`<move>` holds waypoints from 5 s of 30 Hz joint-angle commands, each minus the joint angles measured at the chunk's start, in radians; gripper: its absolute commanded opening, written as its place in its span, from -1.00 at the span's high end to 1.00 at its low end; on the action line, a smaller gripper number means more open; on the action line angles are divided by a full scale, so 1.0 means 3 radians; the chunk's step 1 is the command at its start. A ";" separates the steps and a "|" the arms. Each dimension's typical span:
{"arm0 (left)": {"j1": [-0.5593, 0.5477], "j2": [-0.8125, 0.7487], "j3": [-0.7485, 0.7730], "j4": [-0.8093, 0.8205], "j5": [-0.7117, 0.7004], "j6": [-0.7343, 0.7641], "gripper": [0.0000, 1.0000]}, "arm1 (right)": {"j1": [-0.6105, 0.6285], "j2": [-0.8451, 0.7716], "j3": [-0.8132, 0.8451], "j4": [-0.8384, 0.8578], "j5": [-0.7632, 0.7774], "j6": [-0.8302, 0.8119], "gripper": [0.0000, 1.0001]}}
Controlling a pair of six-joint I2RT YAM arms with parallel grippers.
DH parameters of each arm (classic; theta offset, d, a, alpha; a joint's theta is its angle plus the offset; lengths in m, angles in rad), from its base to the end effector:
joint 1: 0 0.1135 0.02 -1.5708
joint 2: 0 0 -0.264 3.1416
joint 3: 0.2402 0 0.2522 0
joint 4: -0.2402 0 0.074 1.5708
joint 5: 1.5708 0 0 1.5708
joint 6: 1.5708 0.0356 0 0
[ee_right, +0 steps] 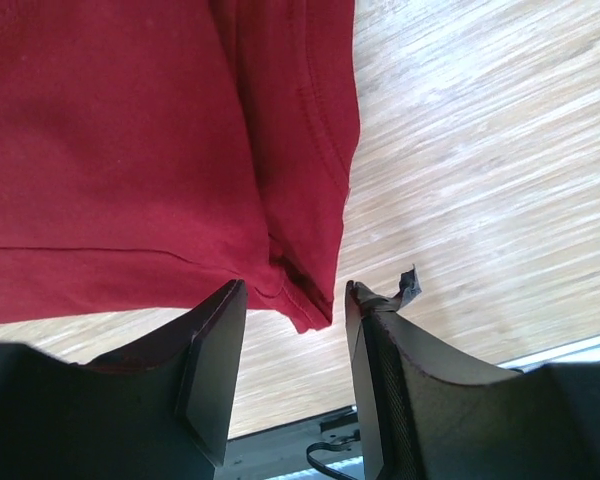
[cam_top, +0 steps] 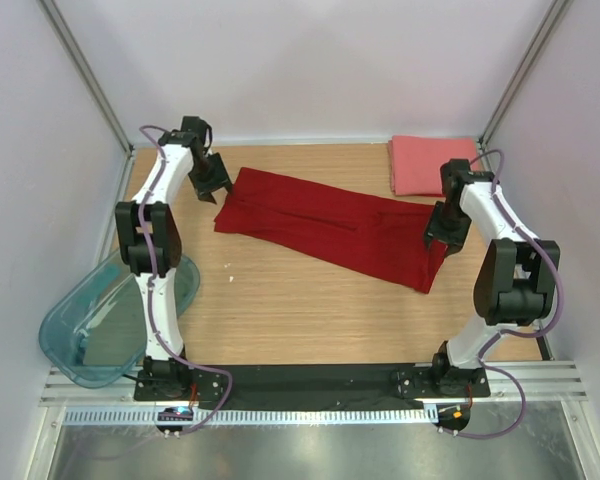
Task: Fold and stack the t-shirts
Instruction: Fold the tshirt
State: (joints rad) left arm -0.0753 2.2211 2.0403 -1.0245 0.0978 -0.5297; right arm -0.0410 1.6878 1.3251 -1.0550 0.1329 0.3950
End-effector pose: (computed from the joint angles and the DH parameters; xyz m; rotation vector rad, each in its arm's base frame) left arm 0.4691 -0.0389 0.2364 -0.6077 2.7413 -0.2858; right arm 0.3173 -0.0177 0.2369 0.6558 2.8904 -0.1541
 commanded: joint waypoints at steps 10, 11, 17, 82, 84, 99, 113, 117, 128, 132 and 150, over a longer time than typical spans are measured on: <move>-0.0143 0.0347 -0.0170 0.0720 0.0891 -0.0346 0.12 | -0.0109 -0.0006 -0.0229 0.0351 -0.0918 0.0033 0.07; -0.0148 0.0378 -0.0129 0.0715 0.0855 -0.0351 0.12 | -0.0109 -0.0022 -0.0265 0.0351 -0.0858 0.0013 0.06; -0.0148 0.0624 0.0071 0.0547 0.0702 -0.0392 0.12 | -0.0109 -0.0124 -0.0525 0.0234 -0.0460 -0.0095 0.07; -0.0132 0.0921 0.0342 0.0342 0.0477 -0.0254 0.09 | 0.0070 -0.0027 -0.0894 0.0204 0.0113 -0.0075 0.98; -0.0132 0.0941 0.0363 0.0316 0.0436 -0.0244 0.10 | 0.0090 -0.0022 -0.0823 0.0107 0.0490 0.0007 0.98; -0.0045 0.0962 0.0388 0.0316 0.0436 -0.0188 0.09 | 0.0316 0.0152 -0.1011 0.0009 0.1147 0.0544 0.96; -0.0051 -0.0081 0.0077 0.0301 0.0333 -0.0147 -0.36 | 0.0438 -0.0047 -0.0082 -0.0303 0.0861 0.0187 -0.30; -0.0056 -0.0566 -0.0143 0.0347 0.0344 -0.0177 -0.37 | 0.0780 0.0080 0.0516 -0.0283 0.0876 0.0064 -0.32; -0.0132 -0.1788 -0.1522 0.0730 0.0420 -0.0310 -0.28 | 0.1839 0.1526 0.2041 0.0831 0.0395 0.0559 -0.15; -0.0127 -0.2218 -0.2035 0.0894 0.0436 -0.0387 -0.26 | 0.2242 0.2084 0.2623 0.1159 0.0584 0.0826 -0.01; -0.0132 -0.3149 -0.2363 0.0398 0.0114 -0.0316 -0.21 | 0.2734 0.2810 0.2823 0.0946 0.0856 0.0366 -0.09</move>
State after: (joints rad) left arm -0.1127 1.3033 1.2934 -0.8574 0.1638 -0.6453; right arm 0.7753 2.4969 2.1834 -0.7044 0.3870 0.5476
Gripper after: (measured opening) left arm 0.604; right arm 0.541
